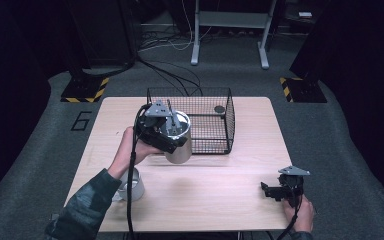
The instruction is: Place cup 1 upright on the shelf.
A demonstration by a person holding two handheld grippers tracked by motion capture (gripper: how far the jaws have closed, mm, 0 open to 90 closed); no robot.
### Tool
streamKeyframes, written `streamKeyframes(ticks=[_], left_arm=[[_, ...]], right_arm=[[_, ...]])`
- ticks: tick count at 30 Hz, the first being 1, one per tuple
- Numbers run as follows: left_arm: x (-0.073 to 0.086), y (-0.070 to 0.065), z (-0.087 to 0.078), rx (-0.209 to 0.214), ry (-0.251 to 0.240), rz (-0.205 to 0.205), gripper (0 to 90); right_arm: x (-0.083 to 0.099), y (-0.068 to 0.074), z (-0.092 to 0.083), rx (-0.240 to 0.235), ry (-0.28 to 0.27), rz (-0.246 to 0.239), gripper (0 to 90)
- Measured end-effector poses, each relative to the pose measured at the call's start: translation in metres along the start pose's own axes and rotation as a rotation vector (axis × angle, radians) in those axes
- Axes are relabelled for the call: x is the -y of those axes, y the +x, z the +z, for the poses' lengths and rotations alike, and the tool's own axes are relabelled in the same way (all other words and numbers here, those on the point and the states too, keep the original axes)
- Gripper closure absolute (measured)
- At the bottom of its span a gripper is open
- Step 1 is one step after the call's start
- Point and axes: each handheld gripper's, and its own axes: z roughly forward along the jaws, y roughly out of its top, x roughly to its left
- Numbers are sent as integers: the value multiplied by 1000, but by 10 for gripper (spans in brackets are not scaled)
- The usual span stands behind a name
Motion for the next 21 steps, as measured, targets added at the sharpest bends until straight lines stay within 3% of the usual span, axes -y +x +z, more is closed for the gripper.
streamKeyframes(ticks=[11,21], left_arm=[[-28,-1,6,20,-23,23,37],[-49,0,21,12,-29,33,37]], right_arm=[[0,0,0,0,1,0,0],[0,0,0,0,-1,-1,0]])
